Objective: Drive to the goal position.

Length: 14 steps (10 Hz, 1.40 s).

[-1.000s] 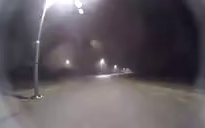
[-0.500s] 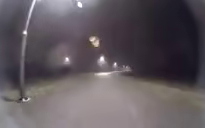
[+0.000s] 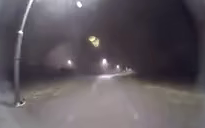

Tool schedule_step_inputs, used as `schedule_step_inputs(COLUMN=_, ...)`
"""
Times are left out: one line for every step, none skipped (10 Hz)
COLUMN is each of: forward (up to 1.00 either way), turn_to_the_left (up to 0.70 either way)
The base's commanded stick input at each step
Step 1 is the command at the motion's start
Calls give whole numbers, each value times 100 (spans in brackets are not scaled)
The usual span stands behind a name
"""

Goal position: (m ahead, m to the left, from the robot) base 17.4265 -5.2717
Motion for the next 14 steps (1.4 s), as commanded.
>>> schedule_step_inputs(forward=100, turn_to_the_left=18)
schedule_step_inputs(forward=100, turn_to_the_left=15)
schedule_step_inputs(forward=100, turn_to_the_left=12)
schedule_step_inputs(forward=100, turn_to_the_left=10)
schedule_step_inputs(forward=100, turn_to_the_left=7)
schedule_step_inputs(forward=100, turn_to_the_left=5)
schedule_step_inputs(forward=100, turn_to_the_left=5)
schedule_step_inputs(forward=100, turn_to_the_left=5)
schedule_step_inputs(forward=100, turn_to_the_left=5)
schedule_step_inputs(forward=100, turn_to_the_left=6)
schedule_step_inputs(forward=100, turn_to_the_left=9)
schedule_step_inputs(forward=100, turn_to_the_left=8)
schedule_step_inputs(forward=100, turn_to_the_left=8)
schedule_step_inputs(forward=100, turn_to_the_left=7)
